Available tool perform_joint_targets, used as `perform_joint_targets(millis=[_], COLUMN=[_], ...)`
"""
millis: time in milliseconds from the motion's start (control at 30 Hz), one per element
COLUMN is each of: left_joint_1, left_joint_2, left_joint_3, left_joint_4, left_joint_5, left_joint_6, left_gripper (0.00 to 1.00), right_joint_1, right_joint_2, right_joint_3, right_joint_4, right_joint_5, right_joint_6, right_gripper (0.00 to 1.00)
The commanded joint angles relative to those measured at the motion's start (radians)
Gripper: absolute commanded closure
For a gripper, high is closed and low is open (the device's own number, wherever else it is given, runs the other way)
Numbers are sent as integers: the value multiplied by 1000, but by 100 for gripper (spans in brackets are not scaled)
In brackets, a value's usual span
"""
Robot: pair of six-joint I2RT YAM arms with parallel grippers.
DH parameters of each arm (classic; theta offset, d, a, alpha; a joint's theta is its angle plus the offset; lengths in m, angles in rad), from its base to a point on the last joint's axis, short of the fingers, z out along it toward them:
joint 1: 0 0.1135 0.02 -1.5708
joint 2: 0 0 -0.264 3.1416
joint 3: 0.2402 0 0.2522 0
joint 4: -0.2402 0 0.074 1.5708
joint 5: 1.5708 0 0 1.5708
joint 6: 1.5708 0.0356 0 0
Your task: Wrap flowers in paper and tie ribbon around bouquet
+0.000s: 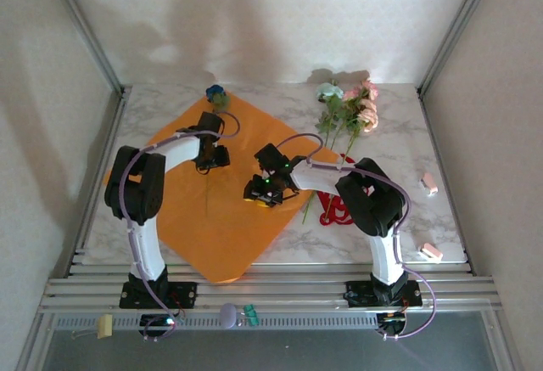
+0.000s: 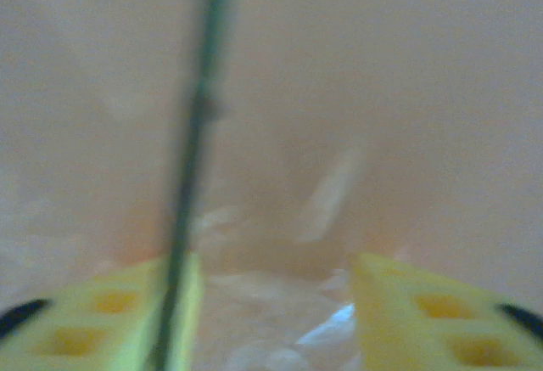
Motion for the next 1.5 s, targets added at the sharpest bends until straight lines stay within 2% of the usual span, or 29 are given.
perform_joint_targets(millis=[0,133,300,400,567,700,800,900,1000,1100,1233,1367,1467], left_joint_1=[-5,-6,3,32,44,44,44,44,44,44,44,44,44], left_joint_2=[-129,-270,-349,-363,-312,-317,-321,-323,-336,-338,-335,-332,-328], left_joint_3=[-33,-124,-307,-393,-446,-457,-460,-458,-457,-456,-453,-452,-452], left_joint_4=[-51,-61,-18,28,99,107,104,97,98,102,102,101,102], left_joint_5=[-59,-13,33,70,89,65,62,61,61,68,74,75,79], left_joint_6=[-129,-253,-302,-339,-353,-361,-348,-341,-341,-347,-346,-344,-344], left_gripper=[17,16,18,24,41,45,47,48,49,49,49,50,50], right_joint_1=[1,0,1,1,-3,-31,-132,-306,-511,-645,-722,-741,-746], right_joint_2=[-2,-14,-56,-81,-146,-255,-349,-407,-381,-273,-115,-33,33], right_joint_3=[-69,-116,-185,-204,-194,-143,-120,-117,-81,16,163,229,278], right_joint_4=[-136,-170,-156,-152,-166,-184,-204,-233,-264,-297,-359,-366,-358], right_joint_5=[56,73,80,94,128,187,214,227,209,195,202,231,217], right_joint_6=[-1,-5,25,44,42,-40,-101,-183,-297,-391,-441,-465,-484], right_gripper=[58,58,58,58,56,50,48,48,49,49,50,51,55])
